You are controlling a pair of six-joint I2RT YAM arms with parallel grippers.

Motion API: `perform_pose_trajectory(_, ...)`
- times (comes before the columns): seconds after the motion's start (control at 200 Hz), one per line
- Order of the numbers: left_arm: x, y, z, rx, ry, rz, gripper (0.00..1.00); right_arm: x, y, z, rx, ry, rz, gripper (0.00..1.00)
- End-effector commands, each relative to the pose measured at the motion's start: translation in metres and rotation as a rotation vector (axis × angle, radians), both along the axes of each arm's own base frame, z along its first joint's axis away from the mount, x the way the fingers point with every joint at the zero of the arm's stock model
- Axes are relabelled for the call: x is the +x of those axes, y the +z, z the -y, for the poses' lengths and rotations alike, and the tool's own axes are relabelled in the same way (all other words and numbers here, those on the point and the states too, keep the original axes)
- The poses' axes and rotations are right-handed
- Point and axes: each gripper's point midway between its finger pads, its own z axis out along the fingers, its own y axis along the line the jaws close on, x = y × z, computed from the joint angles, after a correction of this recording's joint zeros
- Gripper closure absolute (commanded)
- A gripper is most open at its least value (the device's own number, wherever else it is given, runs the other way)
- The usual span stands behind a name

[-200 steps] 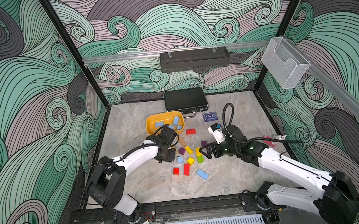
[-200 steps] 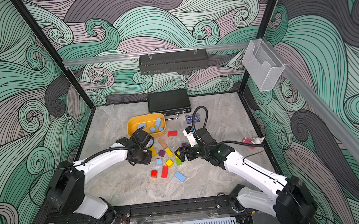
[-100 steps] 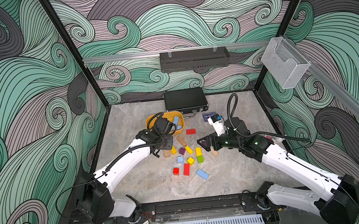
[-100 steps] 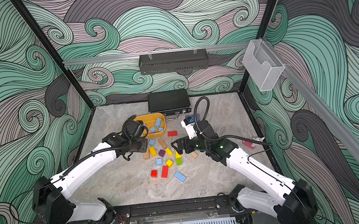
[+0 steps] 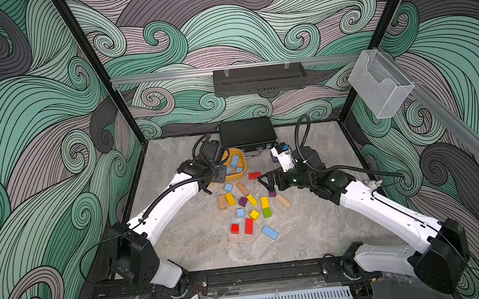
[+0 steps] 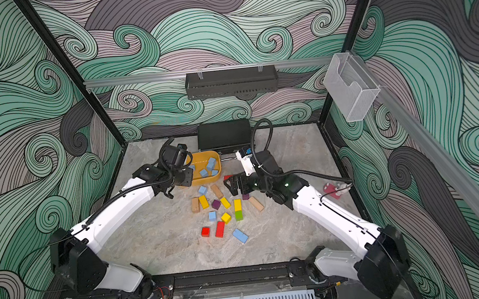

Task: Pick out the blue building blocks
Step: Place the building block in the storage box.

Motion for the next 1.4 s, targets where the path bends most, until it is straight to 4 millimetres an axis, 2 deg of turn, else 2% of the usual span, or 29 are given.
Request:
perform_pose_trajectory(0.0, 0.022, 0.009, -0.001, 0.009, -0.01, 0.038, 1.0, 0.013, 0.007, 0.001, -0.019, -0.016, 0.036, 0.01)
perform_pose_trajectory(0.305, 0.064, -0.007, -0.004, 0.005, 0.011, 0.011, 1.0, 0.041, -0.007, 0.0, -0.041, -0.044, -0.001, 0.01)
perform_pose_trajectory(0.61, 0.096, -0.042, -0.015, 0.016, 0.07, -0.066, 1.0, 0.059, -0.021, -0.003, -0.048, -0.054, -0.038, 0.01)
perform_pose_trajectory(0.851, 0.114, -0.07, -0.001, -0.017, 0.039, -0.168, 1.0, 0.065, -0.035, -0.004, -0.055, -0.055, -0.066, 0.01)
perform_pose_trajectory(1.001, 0.124, -0.079, 0.009, -0.052, 0.013, -0.169, 1.0, 0.07, -0.044, -0.006, -0.05, -0.053, -0.084, 0.01)
perform_pose_trajectory(1.396, 0.14, -0.117, 0.03, -0.105, -0.029, -0.241, 1.0, 0.082, -0.059, -0.006, -0.029, -0.065, -0.119, 0.01)
